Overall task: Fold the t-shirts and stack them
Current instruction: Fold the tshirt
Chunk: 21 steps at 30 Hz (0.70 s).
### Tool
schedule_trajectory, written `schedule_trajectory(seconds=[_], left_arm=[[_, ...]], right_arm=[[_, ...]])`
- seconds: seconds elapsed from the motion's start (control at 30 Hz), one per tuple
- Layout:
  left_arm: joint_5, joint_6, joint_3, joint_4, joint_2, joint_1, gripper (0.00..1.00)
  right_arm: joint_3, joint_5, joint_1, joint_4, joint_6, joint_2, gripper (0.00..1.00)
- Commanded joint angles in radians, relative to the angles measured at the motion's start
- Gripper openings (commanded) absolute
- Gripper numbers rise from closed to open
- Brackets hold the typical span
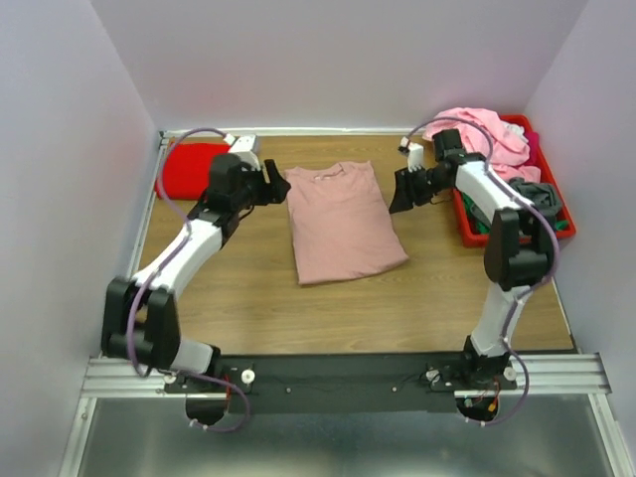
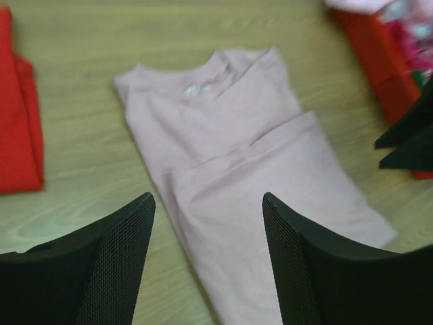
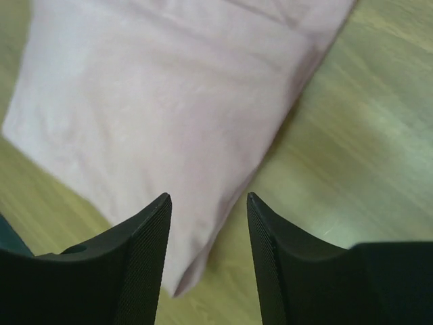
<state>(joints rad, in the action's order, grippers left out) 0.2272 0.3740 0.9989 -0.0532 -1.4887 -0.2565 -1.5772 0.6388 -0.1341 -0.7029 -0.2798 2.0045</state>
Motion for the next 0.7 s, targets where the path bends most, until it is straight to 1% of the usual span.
schedule_trajectory(seconds=[0.0, 0.03, 0.07, 0.1, 0.17, 0.23, 0.3, 0.5, 0.67], left_arm=[[0.120, 0.034, -0.100, 0.025, 0.146, 0.002, 0.73], [0.165, 0.051, -0.156, 0.030, 0.163, 0.002, 0.73], [0.235, 0.074, -0.198, 0.018, 0.172, -0.001, 0.73], [0.262, 0.124, -0.285, 0.001, 0.195, -0.010, 0.72], [0.281, 0.157, -0.359, -0.040, 0.222, -0.024, 0.69], [0.265, 0.184, -0.434, -0.071, 0.257, -0.052, 0.69], [0.267, 0.192, -0.477, -0.083, 0.265, -0.058, 0.69], [0.290, 0.209, -0.510, -0.148, 0.223, -0.096, 0.68], [0.278, 0.195, -0.479, -0.162, 0.125, -0.118, 0.66]], right_arm=[[0.173, 0.067, 0.004, -0.009, -0.039, -0.180, 0.56], [0.250, 0.076, 0.004, -0.009, -0.039, -0.197, 0.56], [0.279, 0.078, 0.004, -0.009, -0.041, -0.228, 0.57], [0.304, 0.075, 0.004, -0.010, -0.042, -0.242, 0.57], [0.360, 0.065, 0.005, -0.010, -0.045, -0.260, 0.57], [0.390, 0.053, 0.004, -0.012, -0.041, -0.268, 0.57], [0.407, 0.048, 0.004, -0.012, -0.044, -0.268, 0.57], [0.454, 0.056, 0.005, -0.009, -0.047, -0.263, 0.57], [0.470, 0.079, 0.005, -0.007, -0.048, -0.245, 0.56]])
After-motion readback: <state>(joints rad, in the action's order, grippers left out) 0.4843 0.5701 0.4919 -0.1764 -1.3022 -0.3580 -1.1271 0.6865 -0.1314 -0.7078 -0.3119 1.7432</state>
